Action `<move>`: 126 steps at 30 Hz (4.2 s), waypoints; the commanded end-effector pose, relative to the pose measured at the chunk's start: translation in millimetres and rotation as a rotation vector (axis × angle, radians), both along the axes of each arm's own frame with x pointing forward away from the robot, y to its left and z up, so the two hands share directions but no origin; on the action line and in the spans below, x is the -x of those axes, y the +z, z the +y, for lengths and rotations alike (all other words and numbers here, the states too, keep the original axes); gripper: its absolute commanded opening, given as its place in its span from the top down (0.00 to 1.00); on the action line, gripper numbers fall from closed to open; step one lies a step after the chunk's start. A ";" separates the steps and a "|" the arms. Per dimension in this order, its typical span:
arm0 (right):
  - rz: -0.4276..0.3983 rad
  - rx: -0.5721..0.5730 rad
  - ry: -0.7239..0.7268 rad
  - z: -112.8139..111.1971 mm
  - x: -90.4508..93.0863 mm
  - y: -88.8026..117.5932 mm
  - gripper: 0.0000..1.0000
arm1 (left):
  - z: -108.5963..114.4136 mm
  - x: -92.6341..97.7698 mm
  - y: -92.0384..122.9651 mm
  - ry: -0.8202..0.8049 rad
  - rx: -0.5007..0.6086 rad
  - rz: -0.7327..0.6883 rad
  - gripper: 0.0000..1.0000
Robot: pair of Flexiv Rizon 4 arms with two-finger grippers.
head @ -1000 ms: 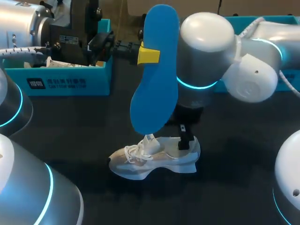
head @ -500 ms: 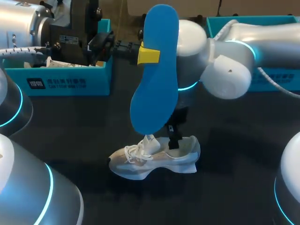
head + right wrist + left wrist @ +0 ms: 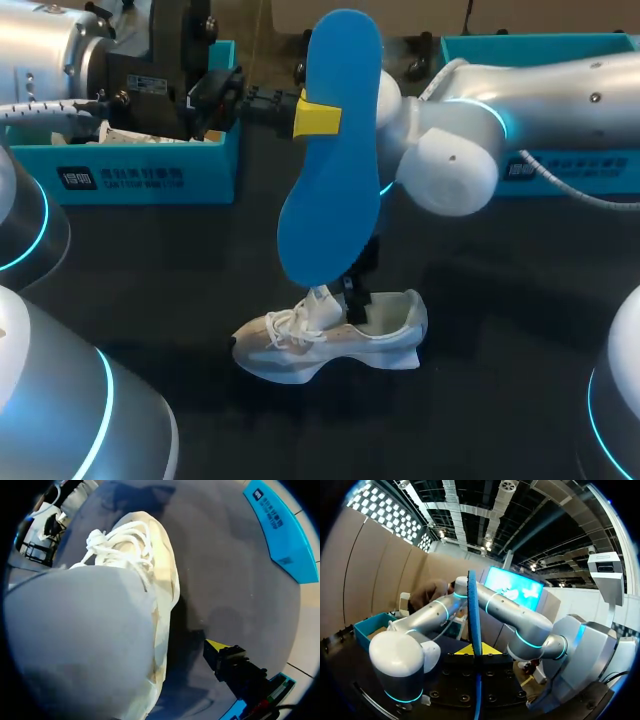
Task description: Take the shoe out of the shoebox, open the shoe tongue, remove and reinsert the insole, then place the shoe into the shoebox
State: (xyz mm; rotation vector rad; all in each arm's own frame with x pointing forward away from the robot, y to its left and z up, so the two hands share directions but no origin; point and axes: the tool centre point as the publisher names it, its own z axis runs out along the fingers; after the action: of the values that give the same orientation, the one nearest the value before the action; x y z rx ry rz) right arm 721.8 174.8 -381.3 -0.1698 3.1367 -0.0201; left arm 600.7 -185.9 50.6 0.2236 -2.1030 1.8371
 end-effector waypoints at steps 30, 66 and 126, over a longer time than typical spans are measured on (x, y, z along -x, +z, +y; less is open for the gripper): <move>0.050 -0.009 -0.011 -14.0 6.8 5.8 1.00 | -1.2 -1.1 -0.2 -0.003 -0.002 0.000 1.00; 0.090 -0.079 -0.278 -7.2 38.9 80.2 1.00 | -1.2 -1.1 -0.2 -0.003 -0.002 0.000 1.00; 0.201 -0.208 -1.417 1.1 91.3 59.4 1.00 | -1.2 -1.1 -0.2 -0.003 -0.002 0.000 1.00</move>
State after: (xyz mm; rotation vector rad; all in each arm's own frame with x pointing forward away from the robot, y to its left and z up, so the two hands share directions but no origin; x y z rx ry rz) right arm 628.4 179.6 -309.0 1.9994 2.5932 0.2669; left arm 600.8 -186.0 50.6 0.2234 -2.1029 1.8370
